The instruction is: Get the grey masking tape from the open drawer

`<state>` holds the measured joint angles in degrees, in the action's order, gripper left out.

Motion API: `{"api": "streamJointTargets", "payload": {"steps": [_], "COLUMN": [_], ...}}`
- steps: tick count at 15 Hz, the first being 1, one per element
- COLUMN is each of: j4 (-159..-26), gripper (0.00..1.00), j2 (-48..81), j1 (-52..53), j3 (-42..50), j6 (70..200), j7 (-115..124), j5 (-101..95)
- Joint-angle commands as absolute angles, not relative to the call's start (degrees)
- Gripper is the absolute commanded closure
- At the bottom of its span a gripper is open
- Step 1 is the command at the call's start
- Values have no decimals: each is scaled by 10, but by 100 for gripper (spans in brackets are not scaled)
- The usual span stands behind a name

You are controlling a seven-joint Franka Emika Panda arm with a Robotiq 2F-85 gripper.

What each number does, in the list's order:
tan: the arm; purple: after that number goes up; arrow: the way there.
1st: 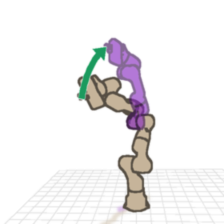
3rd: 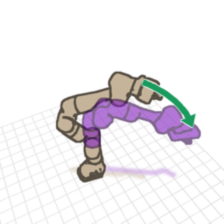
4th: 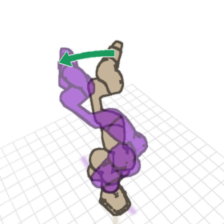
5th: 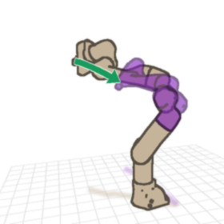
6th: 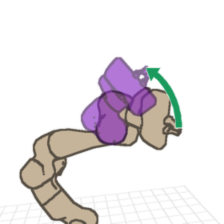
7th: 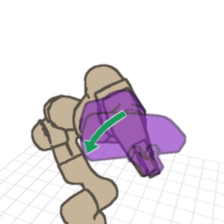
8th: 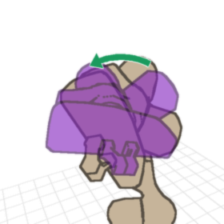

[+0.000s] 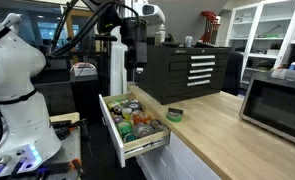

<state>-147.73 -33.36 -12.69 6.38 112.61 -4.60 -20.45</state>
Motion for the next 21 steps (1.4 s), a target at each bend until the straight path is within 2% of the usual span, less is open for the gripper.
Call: {"api": "streamJointTargets", "payload": {"steps": [1, 12, 21], "j4": [-1476, -1476, -1457], "gripper": [0, 0, 0], "j2": [-334, -325, -207], "j1": [-120, -116, -74], "j3": [69, 69, 56], "j6": [1124, 1128, 1177], "j7": [-43, -45, -55], "j5": [-207, -205, -199]}}
